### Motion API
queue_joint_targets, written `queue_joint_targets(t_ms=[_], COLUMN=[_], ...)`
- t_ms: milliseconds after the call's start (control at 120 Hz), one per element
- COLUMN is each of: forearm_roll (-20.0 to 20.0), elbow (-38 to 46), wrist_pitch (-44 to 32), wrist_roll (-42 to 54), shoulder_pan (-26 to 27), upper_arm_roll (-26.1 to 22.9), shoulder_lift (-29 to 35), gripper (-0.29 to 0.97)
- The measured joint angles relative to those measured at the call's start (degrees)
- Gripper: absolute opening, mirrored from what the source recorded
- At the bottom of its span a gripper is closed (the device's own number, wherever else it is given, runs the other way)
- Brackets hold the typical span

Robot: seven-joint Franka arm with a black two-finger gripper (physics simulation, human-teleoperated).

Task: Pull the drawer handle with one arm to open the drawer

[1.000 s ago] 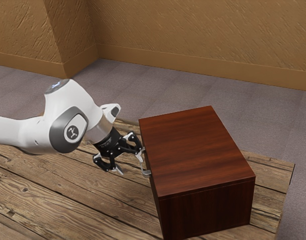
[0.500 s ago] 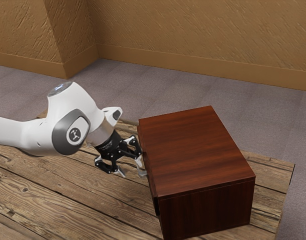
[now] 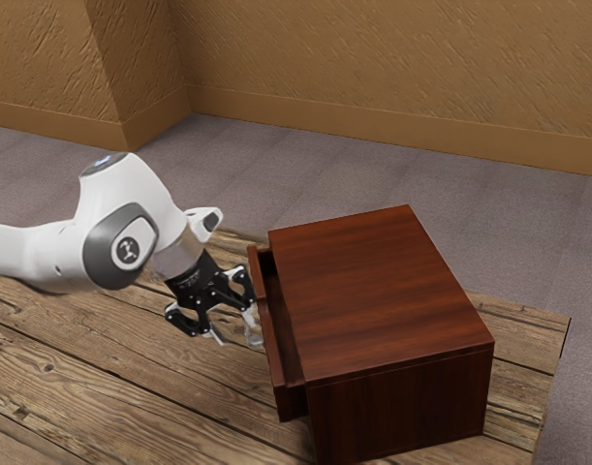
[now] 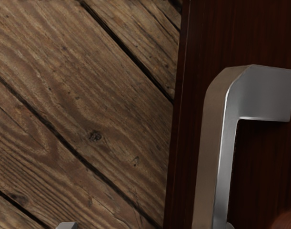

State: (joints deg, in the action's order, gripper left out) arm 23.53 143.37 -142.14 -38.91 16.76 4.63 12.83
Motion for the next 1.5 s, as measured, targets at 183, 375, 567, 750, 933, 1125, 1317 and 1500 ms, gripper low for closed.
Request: queue_joint_targets(t_ms=[183, 375, 567, 750, 933, 1125, 1317, 1500], forearm_roll=[-3.17, -5.53, -6.02, -6.37, -7.01, -7.63, -10.55, -14.59], elbow=[0.00, 0.31, 3.00, 5.12, 6.40, 7.38, 8.05, 8.09], wrist_pitch=[2.71, 5.90, 7.69, 8.90, 10.00, 11.33, 12.10, 12.34], wrist_roll=[-0.56, -2.07, -3.50, -4.48, -5.40, -6.34, -7.24, -8.56], shoulder_pan=[-0.56, -0.76, -1.57, -2.76, -2.86, -3.56, -3.68, -3.58], upper_arm_roll=[0.24, 1.08, 1.45, 1.58, 2.12, 3.15, 4.96, 6.71], shoulder_lift=[1.08, 2.35, 5.23, 8.02, 10.29, 11.87, 13.16, 13.97], gripper=[0.33, 0.32, 0.32, 0.32, 0.32, 0.32, 0.32, 0.32])
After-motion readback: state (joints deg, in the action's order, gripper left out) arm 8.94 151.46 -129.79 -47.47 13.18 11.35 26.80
